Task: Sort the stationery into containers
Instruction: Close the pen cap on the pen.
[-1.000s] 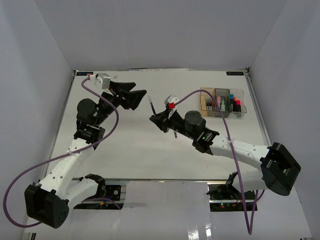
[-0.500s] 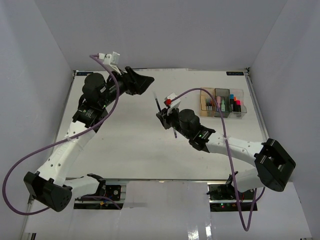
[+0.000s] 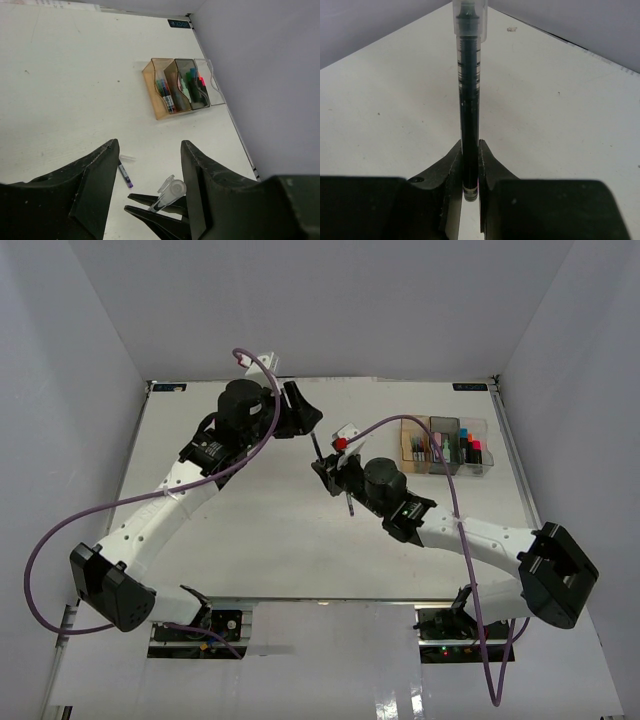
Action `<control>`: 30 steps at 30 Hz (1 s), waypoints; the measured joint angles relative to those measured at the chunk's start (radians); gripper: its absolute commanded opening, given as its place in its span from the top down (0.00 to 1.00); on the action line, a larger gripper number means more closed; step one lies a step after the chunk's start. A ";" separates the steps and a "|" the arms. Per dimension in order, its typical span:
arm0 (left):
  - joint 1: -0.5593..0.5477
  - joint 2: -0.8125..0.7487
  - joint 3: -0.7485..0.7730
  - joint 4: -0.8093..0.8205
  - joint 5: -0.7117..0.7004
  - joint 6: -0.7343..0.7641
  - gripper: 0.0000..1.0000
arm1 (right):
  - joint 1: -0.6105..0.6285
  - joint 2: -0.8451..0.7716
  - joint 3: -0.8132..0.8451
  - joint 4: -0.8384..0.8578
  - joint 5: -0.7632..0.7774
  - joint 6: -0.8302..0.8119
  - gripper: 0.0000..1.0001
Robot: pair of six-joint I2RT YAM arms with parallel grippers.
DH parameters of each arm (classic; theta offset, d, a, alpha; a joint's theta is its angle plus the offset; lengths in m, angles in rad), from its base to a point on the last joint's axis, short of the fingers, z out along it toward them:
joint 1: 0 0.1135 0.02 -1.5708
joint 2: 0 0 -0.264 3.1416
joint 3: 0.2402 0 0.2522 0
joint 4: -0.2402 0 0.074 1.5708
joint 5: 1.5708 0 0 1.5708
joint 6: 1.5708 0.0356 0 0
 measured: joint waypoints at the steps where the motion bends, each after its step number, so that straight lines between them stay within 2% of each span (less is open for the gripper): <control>1: -0.006 0.003 0.003 -0.005 -0.005 -0.002 0.41 | 0.000 -0.005 -0.001 0.000 -0.002 0.000 0.90; 10: -0.043 0.003 0.004 -0.027 -0.023 -0.019 0.52 | 0.000 -0.016 -0.015 0.013 -0.026 0.000 0.90; 23: -0.076 -0.001 0.004 -0.030 -0.068 -0.023 0.58 | 0.000 -0.016 -0.016 0.023 -0.031 0.000 0.90; 26: -0.088 -0.001 0.004 -0.031 -0.079 -0.023 0.63 | 0.000 -0.016 -0.016 0.023 -0.034 0.000 0.90; 30: -0.102 -0.001 0.004 -0.033 -0.097 -0.018 0.76 | 0.000 -0.023 -0.016 0.021 -0.039 0.000 0.90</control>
